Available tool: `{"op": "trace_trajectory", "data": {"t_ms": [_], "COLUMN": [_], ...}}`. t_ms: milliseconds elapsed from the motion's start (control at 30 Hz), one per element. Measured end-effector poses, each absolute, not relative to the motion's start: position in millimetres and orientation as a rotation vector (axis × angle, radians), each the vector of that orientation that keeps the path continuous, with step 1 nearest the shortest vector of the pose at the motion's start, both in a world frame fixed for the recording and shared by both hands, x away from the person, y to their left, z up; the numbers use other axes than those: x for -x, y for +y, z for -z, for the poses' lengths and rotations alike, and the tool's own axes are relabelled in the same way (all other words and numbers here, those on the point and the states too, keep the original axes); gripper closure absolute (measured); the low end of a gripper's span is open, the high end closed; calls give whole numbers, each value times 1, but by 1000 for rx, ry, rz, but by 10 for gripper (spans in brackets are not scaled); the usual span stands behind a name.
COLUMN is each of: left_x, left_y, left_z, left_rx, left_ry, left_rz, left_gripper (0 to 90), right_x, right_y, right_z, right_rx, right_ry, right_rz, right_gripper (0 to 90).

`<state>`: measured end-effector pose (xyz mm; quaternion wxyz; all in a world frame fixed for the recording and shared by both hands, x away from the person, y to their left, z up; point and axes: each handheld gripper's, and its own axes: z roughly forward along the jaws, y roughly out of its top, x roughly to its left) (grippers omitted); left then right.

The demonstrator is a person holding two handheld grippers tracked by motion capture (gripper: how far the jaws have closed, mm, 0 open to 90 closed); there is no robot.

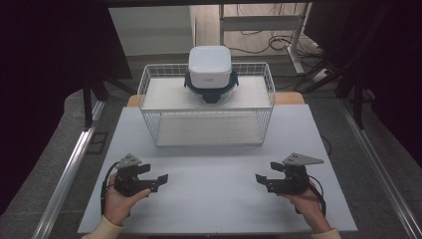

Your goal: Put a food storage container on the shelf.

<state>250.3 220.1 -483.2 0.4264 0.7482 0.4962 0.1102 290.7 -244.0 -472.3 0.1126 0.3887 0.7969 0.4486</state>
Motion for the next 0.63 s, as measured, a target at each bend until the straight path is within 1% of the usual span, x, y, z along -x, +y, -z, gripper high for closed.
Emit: {"op": "trace_trajectory", "data": {"t_ms": [633], "left_x": [-254], "left_y": [224], "left_z": [487], "left_rx": [-1853], "left_ry": [1272], "left_rz": [-277], "left_gripper": [152], "right_x": [-295], "right_y": [-246], "right_z": [474], "right_rx": [-1143], "right_ry": [2315], "right_rz": [-1309], "right_gripper": [206]}}
